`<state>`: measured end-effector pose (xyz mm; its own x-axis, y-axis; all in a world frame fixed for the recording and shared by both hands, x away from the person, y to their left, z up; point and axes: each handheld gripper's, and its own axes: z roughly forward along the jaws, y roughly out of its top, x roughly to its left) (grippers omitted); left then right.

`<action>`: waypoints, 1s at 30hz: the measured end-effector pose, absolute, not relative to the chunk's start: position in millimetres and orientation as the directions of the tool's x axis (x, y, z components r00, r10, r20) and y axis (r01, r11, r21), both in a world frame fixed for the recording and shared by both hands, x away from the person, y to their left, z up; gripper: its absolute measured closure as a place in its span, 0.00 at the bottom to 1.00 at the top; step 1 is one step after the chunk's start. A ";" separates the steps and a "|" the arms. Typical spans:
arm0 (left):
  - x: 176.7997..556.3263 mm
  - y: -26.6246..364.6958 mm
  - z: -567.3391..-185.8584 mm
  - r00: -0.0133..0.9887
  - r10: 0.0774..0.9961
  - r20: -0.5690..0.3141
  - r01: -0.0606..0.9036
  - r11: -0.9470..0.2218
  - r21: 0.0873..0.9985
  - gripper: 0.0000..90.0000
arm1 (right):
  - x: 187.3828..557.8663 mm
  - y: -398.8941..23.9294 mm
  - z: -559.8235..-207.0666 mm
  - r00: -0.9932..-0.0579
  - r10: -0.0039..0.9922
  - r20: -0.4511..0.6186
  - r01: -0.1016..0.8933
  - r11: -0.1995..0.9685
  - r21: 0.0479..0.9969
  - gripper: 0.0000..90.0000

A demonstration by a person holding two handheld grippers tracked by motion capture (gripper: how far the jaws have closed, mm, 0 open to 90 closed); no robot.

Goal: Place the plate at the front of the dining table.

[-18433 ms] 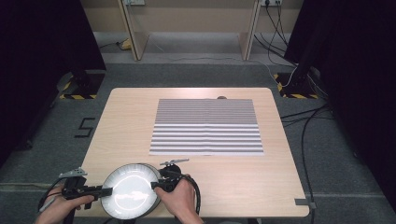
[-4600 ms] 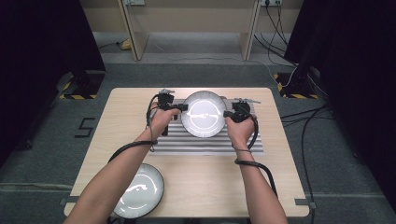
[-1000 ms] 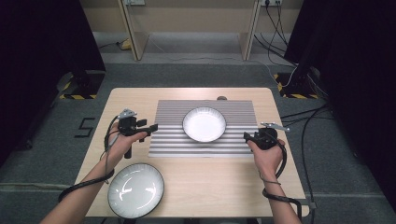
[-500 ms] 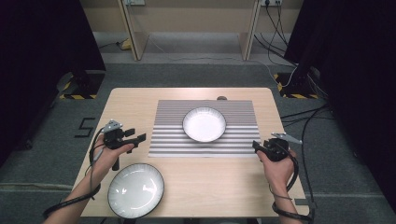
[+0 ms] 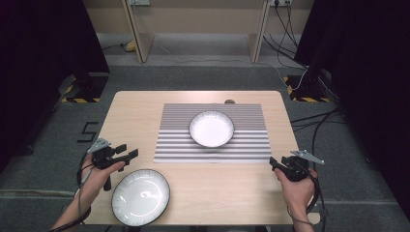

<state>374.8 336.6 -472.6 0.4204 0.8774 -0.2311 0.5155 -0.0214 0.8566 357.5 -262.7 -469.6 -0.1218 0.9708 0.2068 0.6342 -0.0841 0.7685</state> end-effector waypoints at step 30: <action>319.9 394.7 -498.9 0.277 0.915 -0.294 0.512 0.119 0.851 0.39 | 288.3 -307.2 -497.8 0.002 0.959 0.285 0.617 -0.225 0.754 0.52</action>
